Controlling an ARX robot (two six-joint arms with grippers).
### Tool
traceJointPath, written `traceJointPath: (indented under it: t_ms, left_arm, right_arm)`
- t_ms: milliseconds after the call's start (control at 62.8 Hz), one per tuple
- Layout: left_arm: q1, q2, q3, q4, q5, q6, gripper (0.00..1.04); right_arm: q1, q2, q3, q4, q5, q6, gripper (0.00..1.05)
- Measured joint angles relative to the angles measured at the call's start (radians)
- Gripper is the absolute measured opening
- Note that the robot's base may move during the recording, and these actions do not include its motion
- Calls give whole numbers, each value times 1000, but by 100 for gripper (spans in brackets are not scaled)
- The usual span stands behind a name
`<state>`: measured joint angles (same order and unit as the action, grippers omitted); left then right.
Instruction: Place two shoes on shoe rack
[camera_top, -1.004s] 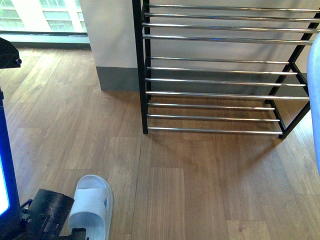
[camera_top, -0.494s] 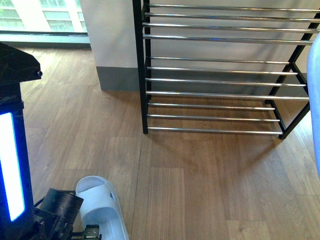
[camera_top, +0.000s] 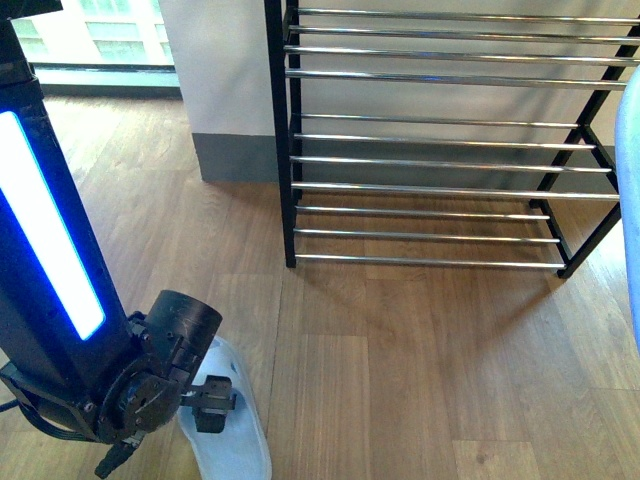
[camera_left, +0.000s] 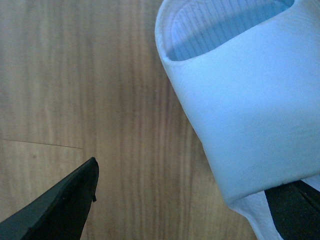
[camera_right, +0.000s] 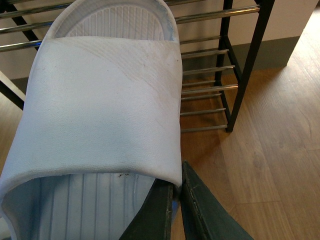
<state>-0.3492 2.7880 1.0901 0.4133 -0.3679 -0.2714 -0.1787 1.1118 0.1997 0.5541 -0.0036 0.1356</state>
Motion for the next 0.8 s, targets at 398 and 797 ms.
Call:
traceJointPath:
  t_ms: [398, 797]
  left_arm:
    - [-13, 61, 119, -42, -125, -23, 95]
    - [-26, 154, 166, 53, -97, -29, 95]
  right_arm:
    - [0, 0, 0, 0, 0, 0, 1]
    - [0, 0, 0, 0, 0, 0, 1]
